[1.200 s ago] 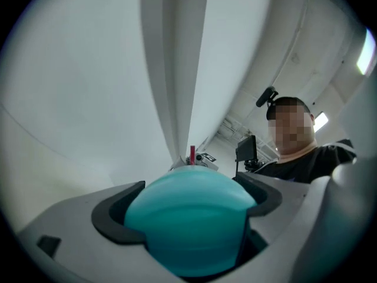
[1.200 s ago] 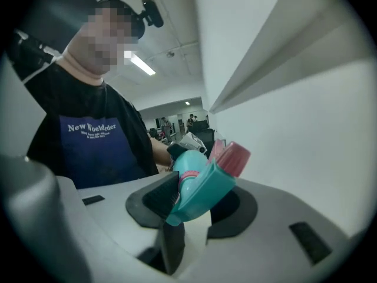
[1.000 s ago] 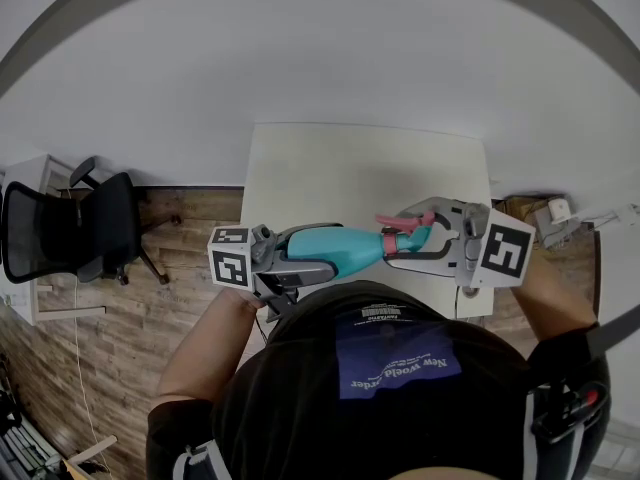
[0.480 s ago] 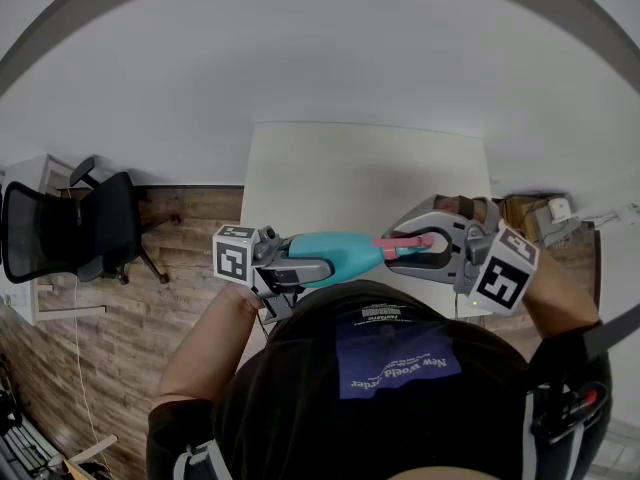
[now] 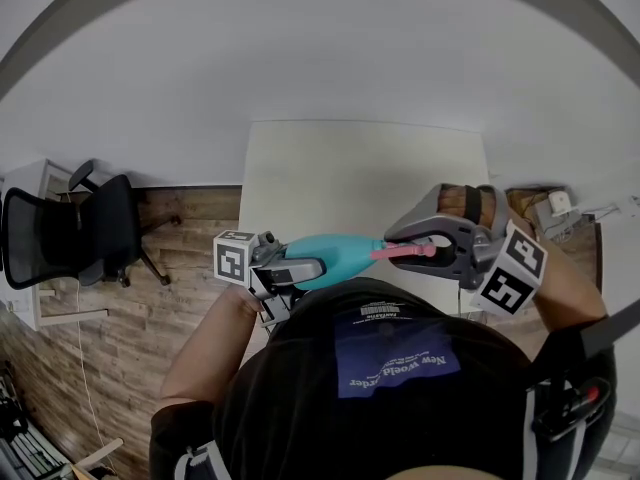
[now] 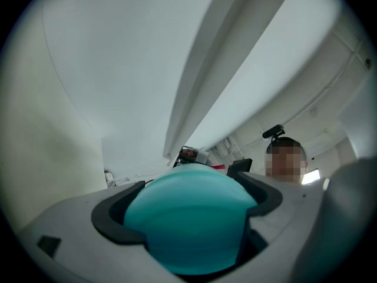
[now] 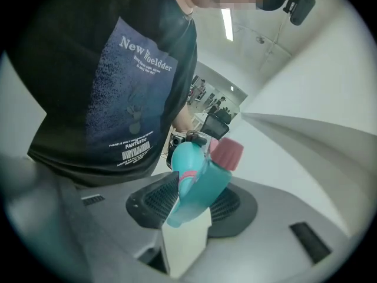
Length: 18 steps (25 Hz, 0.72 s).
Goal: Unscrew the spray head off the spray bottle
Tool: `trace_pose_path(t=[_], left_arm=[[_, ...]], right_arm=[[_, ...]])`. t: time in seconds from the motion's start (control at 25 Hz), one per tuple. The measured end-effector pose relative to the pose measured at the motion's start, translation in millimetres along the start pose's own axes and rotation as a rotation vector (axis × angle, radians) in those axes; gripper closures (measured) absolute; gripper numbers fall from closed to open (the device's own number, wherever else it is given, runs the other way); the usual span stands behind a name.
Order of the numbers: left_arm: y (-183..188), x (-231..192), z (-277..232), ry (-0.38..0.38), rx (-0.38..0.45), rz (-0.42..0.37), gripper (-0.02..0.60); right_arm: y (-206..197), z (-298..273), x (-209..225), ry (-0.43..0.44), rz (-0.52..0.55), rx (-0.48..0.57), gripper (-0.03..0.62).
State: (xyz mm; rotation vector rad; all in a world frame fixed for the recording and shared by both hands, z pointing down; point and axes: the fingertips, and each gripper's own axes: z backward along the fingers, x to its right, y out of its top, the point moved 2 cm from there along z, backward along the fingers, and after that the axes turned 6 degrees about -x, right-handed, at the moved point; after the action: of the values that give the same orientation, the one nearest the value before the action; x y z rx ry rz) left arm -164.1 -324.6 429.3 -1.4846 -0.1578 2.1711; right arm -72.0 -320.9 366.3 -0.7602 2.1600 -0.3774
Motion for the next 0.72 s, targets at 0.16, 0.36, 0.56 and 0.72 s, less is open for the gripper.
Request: trace_pose_path(t=[0.16,0.36,0.56,0.72], left_arm=[[1,1,11,0.000,0.001,-0.012,0.082],[-1,0,18,0.024,0.025,-0.018,0.081],[10,-6,9,0.054,0.043,-0.021,0.082],[17,-5,19,0.071,0.082,-0.047,0.081]], right_arm=[[0,-6,2,0.003,-0.036,0.002,0.462],[-2,-8,5,0.039,-0.089,0.043,0.462],[-22,9,10,0.054,-0.167,0.072,0.462],[-30,15,15,0.040,-0.234,0.090,0.462]])
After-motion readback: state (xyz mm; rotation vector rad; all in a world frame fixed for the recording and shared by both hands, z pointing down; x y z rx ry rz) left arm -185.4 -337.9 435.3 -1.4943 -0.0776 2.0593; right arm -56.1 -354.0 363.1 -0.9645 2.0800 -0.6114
